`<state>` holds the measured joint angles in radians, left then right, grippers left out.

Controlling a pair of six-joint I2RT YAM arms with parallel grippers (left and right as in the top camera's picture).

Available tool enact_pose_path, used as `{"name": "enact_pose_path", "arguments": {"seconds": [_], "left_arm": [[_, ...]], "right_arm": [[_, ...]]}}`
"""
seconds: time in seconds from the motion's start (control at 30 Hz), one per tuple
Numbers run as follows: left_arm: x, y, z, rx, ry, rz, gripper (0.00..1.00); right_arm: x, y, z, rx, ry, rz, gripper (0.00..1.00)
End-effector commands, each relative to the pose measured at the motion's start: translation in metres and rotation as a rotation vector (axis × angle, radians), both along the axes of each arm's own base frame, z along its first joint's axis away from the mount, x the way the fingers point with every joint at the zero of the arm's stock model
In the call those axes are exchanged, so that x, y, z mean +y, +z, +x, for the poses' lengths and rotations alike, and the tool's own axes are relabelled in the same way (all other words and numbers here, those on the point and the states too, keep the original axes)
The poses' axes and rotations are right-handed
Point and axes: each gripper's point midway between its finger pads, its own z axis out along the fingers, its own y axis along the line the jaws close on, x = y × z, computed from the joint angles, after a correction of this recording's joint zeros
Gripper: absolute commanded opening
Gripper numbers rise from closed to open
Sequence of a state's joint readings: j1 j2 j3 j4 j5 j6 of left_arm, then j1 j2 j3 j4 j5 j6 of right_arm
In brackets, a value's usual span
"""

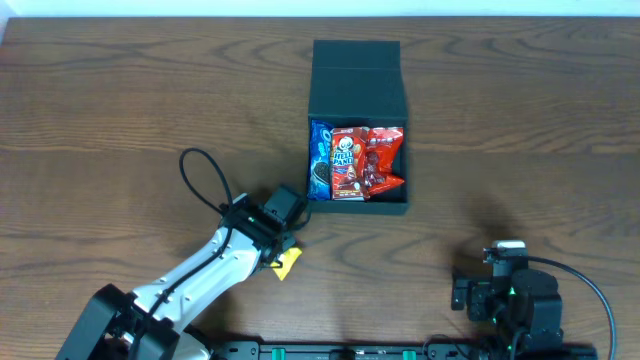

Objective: Pack container
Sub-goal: 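Grasp the yellow candy bag with the left gripper, then lift the yellow bag and carry it over the black box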

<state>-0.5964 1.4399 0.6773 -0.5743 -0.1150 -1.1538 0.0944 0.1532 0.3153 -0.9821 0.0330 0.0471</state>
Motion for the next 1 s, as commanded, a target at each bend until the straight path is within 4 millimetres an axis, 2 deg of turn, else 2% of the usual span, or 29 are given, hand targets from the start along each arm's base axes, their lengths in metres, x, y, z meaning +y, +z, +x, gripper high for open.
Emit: {"name": "enact_pose_path", "arguments": {"seconds": [0.0, 0.27, 0.4, 0.6, 0.7, 0.8, 0.97], "left_arm": [[-0.004, 0.027, 0.025, -0.082, -0.043, 0.022, 0.22], [0.004, 0.083, 0.044, -0.123, -0.053, 0.130, 0.22], [-0.004, 0.115, 0.060, -0.173, -0.149, 0.149, 0.19], [-0.032, 0.161, 0.082, -0.222, -0.410, 0.192, 0.17], [-0.042, 0.173, 0.086, -0.198, -0.468, 0.214, 0.16], [-0.061, 0.183, 0.096, -0.199, -0.540, 0.232, 0.16], [-0.107, 0.193, 0.115, -0.229, -0.684, 0.247, 0.19]], "right_arm": [[-0.001, -0.001, -0.001, 0.000, 0.000, -0.008, 0.99], [-0.001, -0.001, -0.001, 0.000, 0.000, -0.008, 0.99], [-0.002, -0.001, -0.001, 0.000, -0.001, -0.008, 0.99], [-0.001, -0.001, -0.001, 0.000, 0.000, -0.008, 0.99], [-0.001, -0.001, -0.001, 0.000, 0.000, -0.007, 0.99], [-0.001, -0.001, -0.001, 0.000, -0.001, -0.008, 0.99], [-0.001, -0.001, -0.001, 0.000, 0.000, -0.008, 0.99]]}}
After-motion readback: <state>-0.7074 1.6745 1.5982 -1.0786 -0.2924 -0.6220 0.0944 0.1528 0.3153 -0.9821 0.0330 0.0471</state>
